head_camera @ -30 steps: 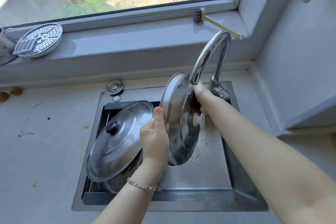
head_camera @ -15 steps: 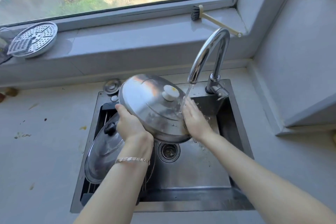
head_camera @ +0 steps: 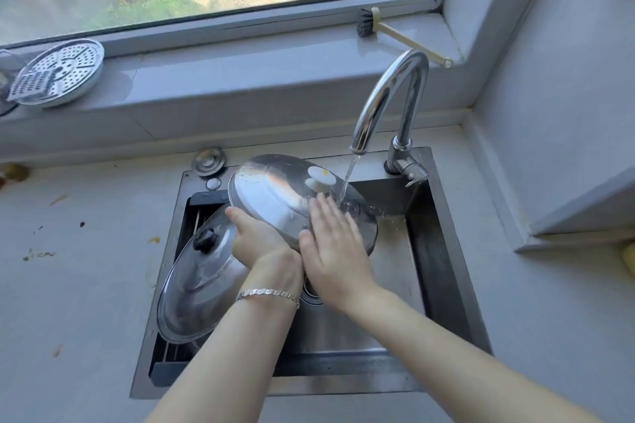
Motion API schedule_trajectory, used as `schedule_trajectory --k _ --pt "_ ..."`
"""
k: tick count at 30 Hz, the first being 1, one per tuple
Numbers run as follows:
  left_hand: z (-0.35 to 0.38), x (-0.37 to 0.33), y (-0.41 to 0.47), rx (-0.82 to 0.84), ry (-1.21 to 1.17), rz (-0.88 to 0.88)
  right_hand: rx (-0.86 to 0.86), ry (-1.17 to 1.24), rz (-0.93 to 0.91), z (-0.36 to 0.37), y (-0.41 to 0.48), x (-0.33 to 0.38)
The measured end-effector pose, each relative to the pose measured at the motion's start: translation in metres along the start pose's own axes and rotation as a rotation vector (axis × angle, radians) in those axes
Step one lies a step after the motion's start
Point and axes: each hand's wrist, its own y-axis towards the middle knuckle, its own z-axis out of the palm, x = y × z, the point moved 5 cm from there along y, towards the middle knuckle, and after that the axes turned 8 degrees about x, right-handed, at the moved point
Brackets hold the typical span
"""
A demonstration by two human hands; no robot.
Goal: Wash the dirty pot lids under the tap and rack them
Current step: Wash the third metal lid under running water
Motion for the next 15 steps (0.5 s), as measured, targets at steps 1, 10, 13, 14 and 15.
schedule_trajectory --k 1,10,13,14,15 --pt "-0.002 0.001 0.000 -0.006 0.003 -0.026 -0.026 -0.052 -0.088 0.000 -0.007 0.007" --pt "-0.012 -0.009 -0.001 -0.033 0.001 0.019 -0.013 0.116 0.114 -0.017 0.007 -0.044" --pt "-0.008 -0.008 -0.005 -0.013 0.002 0.010 -0.071 0.001 -0.116 -0.007 -0.013 -0.013" --pt "-0.006 -0.007 -0.009 -0.003 -0.012 0.000 -0.113 0.033 -0.119 -0.009 -0.012 -0.014" --pt "-0.005 -0.006 -0.012 0.005 -0.032 -0.005 -0.165 0.063 -0.118 -0.014 -0.009 -0.016"
